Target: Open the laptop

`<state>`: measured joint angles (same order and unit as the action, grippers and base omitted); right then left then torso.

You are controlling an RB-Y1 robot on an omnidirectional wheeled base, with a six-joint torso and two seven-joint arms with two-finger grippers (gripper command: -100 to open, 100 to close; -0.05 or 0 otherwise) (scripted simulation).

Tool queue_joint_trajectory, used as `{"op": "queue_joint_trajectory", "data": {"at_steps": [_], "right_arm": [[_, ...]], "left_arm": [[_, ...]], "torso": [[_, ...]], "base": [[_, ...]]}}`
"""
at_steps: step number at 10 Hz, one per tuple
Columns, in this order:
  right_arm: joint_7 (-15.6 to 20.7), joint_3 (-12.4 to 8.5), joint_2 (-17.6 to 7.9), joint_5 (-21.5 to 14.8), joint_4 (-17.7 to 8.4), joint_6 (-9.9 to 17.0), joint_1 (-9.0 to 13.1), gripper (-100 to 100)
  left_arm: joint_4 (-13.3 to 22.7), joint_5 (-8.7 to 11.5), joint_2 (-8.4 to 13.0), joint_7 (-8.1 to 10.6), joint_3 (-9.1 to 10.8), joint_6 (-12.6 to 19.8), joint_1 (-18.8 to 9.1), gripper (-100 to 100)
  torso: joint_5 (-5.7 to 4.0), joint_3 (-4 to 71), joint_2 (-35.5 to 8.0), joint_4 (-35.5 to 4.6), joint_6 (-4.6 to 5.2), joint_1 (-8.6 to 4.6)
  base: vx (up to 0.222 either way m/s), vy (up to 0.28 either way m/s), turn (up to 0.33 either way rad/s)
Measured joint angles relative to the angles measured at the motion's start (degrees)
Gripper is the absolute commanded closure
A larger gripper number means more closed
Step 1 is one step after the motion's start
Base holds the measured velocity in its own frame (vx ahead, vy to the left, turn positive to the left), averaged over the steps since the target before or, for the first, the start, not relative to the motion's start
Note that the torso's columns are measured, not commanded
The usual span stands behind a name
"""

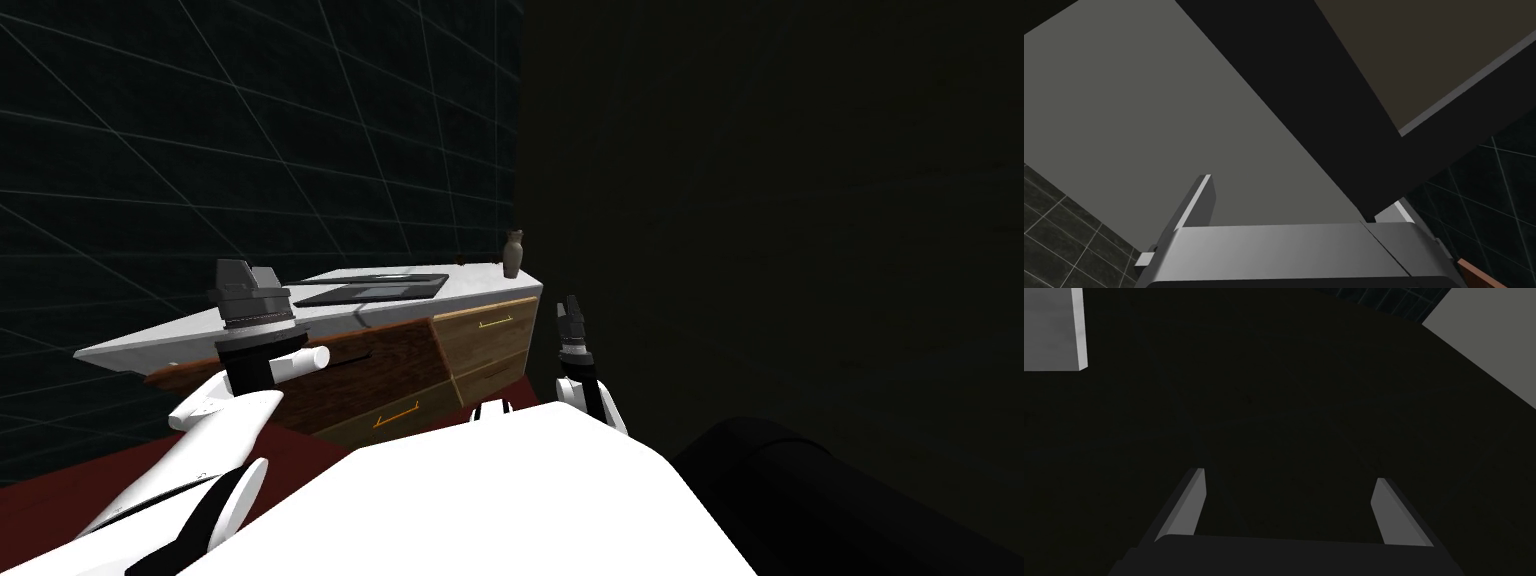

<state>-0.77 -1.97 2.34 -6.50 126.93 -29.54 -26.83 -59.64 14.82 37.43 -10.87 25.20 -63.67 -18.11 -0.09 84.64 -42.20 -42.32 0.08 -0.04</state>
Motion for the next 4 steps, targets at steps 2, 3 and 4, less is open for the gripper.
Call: {"op": "queue_joint_trajectory", "data": {"at_steps": [2,3,4], "right_arm": [[0.0,0.0,0.0,0.0,0.0,0.0,0.0,0],[0.0,0.0,0.0,0.0,0.0,0.0,0.0,0],[0.0,0.0,0.0,0.0,0.0,0.0,0.0,0]], "left_arm": [[0.0,0.0,0.1,-0.01,0.05,0.0,-0.1,0],[-0.1,0.0,0.1,0.00,0.06,0.0,-0.1,0],[-0.1,0.0,0.2,0.00,0.07,0.0,-0.1,0]], "torso": [[0.16,-0.1,0.0,0.1,-0.05,0.07],[0.14,0.0,0.0,0.1,-0.05,0.10],[0.18,-0.1,0.0,0.1,-0.06,0.11]], "base": [[0.000,0.000,0.000],[0.000,0.000,0.000],[0.000,0.000,0.000]]}}
